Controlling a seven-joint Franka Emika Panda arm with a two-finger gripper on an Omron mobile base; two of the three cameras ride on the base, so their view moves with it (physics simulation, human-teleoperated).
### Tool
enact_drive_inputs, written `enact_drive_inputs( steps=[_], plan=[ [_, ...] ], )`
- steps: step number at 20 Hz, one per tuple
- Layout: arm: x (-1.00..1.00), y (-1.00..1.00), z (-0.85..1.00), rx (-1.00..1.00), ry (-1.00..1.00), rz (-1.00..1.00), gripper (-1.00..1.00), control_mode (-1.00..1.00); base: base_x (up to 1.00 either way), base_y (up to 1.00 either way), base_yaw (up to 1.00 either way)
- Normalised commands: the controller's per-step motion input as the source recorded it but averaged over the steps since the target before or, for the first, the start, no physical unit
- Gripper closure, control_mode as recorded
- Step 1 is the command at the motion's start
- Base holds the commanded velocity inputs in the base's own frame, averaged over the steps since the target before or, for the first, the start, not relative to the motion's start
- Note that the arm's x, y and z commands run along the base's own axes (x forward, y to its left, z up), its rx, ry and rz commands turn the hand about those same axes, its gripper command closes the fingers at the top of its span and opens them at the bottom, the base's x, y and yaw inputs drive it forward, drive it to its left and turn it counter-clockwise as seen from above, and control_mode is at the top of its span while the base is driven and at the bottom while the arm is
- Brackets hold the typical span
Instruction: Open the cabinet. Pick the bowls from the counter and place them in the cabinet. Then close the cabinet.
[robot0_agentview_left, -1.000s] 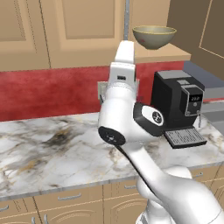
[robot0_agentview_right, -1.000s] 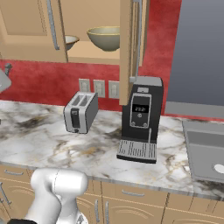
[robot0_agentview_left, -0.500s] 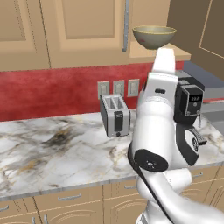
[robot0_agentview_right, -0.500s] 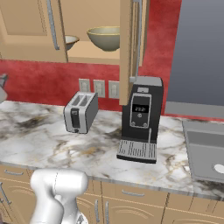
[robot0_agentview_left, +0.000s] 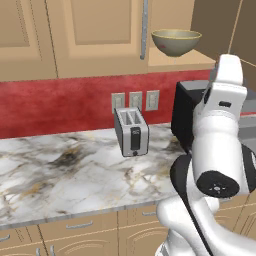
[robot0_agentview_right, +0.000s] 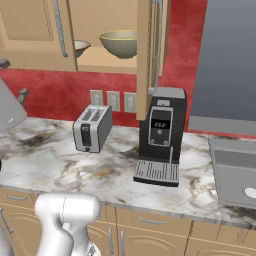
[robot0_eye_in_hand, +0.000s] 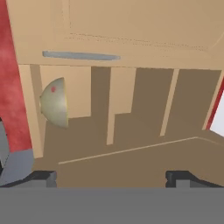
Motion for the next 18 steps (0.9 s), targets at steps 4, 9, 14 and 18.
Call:
enact_drive_inputs(
  steps=[4, 9, 14, 18],
  plan=[
    [0.0, -0.55, 0.0, 0.01, 0.0, 0.0, -1.0, -1.0, 0.0, 0.0, 0.0],
    [-0.05, -0.51, 0.0, 0.01, 0.0, 0.0, -1.0, -1.0, 0.0, 0.0, 0.0],
    [-0.01, -0.5, 0.0, 0.01, 0.0, 0.0, -1.0, -1.0, 0.0, 0.0, 0.0],
    [0.0, -0.56, 0.0, 0.01, 0.0, 0.0, -1.0, -1.0, 0.0, 0.0, 0.0]
  ],
)
